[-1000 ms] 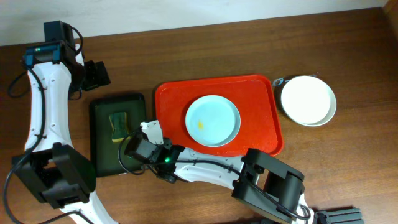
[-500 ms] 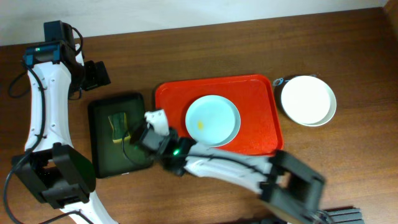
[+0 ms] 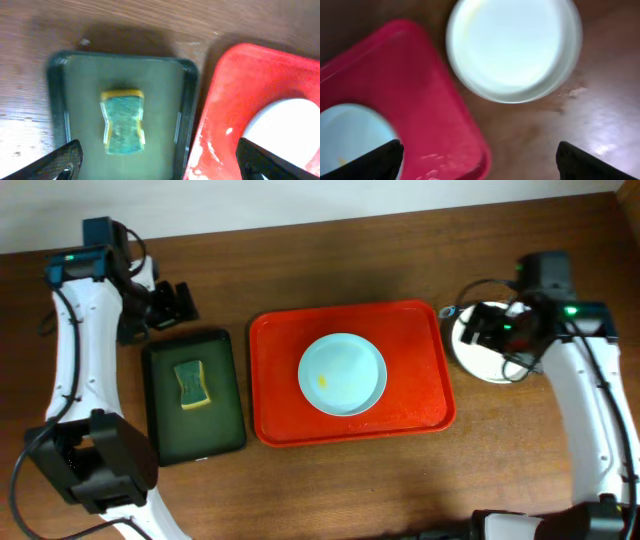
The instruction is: Clean dirty plates on tray and stack at the side
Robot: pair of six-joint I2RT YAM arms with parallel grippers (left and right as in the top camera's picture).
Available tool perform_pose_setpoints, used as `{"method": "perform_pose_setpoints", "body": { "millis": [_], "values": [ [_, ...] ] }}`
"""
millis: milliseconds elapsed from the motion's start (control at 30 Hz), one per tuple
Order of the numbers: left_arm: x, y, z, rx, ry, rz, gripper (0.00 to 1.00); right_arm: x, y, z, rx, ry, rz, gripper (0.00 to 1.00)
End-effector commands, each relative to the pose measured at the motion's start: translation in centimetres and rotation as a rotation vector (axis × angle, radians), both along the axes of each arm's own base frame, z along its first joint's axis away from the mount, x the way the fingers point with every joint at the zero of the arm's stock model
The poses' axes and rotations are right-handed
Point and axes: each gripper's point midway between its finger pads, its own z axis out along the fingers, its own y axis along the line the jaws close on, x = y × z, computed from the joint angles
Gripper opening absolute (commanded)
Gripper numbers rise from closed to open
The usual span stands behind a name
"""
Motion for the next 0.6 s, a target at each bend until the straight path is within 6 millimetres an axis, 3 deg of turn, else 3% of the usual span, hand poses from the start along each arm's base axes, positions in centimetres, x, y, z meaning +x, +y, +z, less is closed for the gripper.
{"method": "perform_pose_setpoints", "body": {
  "millis": [0, 133, 200, 233, 500, 567],
  "values": [
    [-1.0, -3.9, 0.1, 0.037, 0.023, -0.114, 0.79, -0.6, -1.8, -0.5, 0.013, 0.021, -0.050, 0.98],
    [-2.6, -6.3, -1.5, 0.223, 0.076, -0.145, 0.63, -0.7, -2.1, -0.5, 0.013, 0.022, -0.060, 0.98],
    [-3.2, -7.5, -2.6, 0.230, 0.099, -0.168, 0.58, -0.7, -2.1, -0.5, 0.013, 0.022, -0.060, 0.98],
    [-3.7, -7.8, -3.7, 0.235, 0.121, -0.183, 0.51, -0.7, -2.1, -0.5, 0.013, 0.022, -0.060, 0.98],
    [-5.6, -7.5, -11.7, 0.237, 0.179, -0.147, 0.29, -0.7, -2.1, -0.5, 0.014, 0.022, -0.060, 0.98],
    [-5.6, -7.5, -12.6, 0.236, 0.168, -0.146, 0.21, -0.7, -2.1, -0.5, 0.013, 0.022, -0.060, 0.98]
  ]
}}
